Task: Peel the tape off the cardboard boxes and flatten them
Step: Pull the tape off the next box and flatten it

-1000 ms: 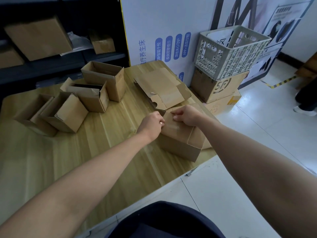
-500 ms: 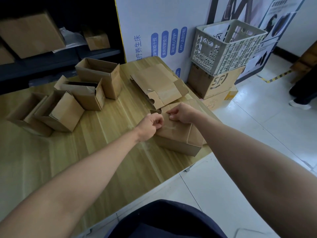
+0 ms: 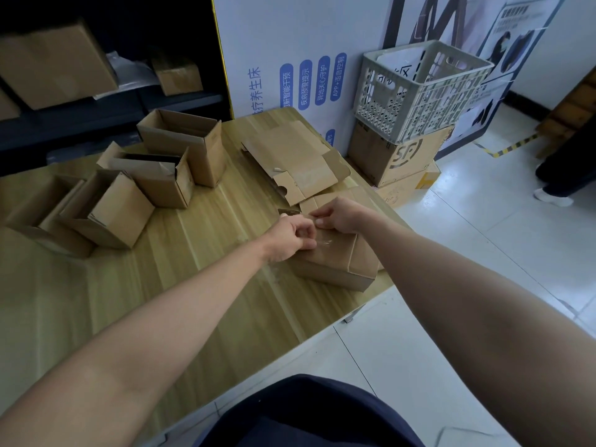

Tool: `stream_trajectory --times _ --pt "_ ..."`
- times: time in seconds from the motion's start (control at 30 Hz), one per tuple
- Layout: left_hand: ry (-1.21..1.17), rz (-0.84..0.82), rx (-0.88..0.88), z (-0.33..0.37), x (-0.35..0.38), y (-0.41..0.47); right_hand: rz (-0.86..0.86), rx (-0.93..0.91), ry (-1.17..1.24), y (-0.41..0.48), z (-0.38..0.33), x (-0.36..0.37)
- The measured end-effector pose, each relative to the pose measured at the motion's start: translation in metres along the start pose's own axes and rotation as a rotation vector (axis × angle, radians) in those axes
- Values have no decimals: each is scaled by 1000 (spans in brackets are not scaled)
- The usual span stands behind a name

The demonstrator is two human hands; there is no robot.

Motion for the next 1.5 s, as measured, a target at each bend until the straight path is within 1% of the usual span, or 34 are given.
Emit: stream_trajectory --times 0.1,0.2,0.3,0.37,0.4,0.47,0.53,0.6,0.73,0.8,0.87,0.9,1.07,1.13,1.2,1.27,1.3,1.4,1.5 --pt "-401 130 0 -1 -18 -7 10 2 12 -1 6 -7" --pt "-651 274 -69 -13 -37 -16 2 4 33 -2 7 -11" --pt "-918 349 -182 -22 -30 -22 55 -7 83 -4 -1 -17" --pt "-1070 410 -170 -14 -31 -21 96 -62 136 -9 -11 -26" --pt "-1136 448 -155 -8 -34 -19 80 -99 170 -13 -16 -31" --pt "-1194 527 -150 2 -43 -11 -45 -139 215 -20 -25 -33" --pt "-1208 591 -151 10 -48 -3 -166 -150 174 -22 -30 -27" --pt "-1236 627 -162 19 -47 6 -180 -135 135 -18 -27 -26" --pt "-1332 688 -210 20 -40 14 -187 -101 225 -8 -10 -23" --pt "-1389 700 -249 12 -36 16 -178 -66 201 -6 4 -17" --pt "-1368 690 -299 6 -33 17 -112 -15 161 -1 22 -16" --pt "-1299 690 -327 2 -33 15 -89 1 153 -1 29 -18" --pt "-696 816 -473 -36 -57 -8 -112 35 125 3 66 -17" --pt "-478 876 -520 -49 -69 -21 -67 32 106 5 73 -14" --pt "-330 849 -521 -53 -73 -23 10 27 69 7 74 -15" --pt "-302 797 -478 -46 -68 -19 67 -22 124 3 56 -22" --pt "-324 790 -455 -40 -65 -17 87 -85 132 0 41 -26" --pt "-426 820 -393 -28 -57 -10 83 -241 25 -4 -3 -23" --pt "-485 815 -278 -12 -63 -5 67 -272 -95 1 -21 -19"
Point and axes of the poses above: each hand's wrist, its own y-axis towards the middle knuckle, its own x-axis out of the palm, z = x × y, the point moved 8 cm from there along y, towards the middle knuckle, and after that the axes turned 12 degrees about x, right-handed, at the moved point
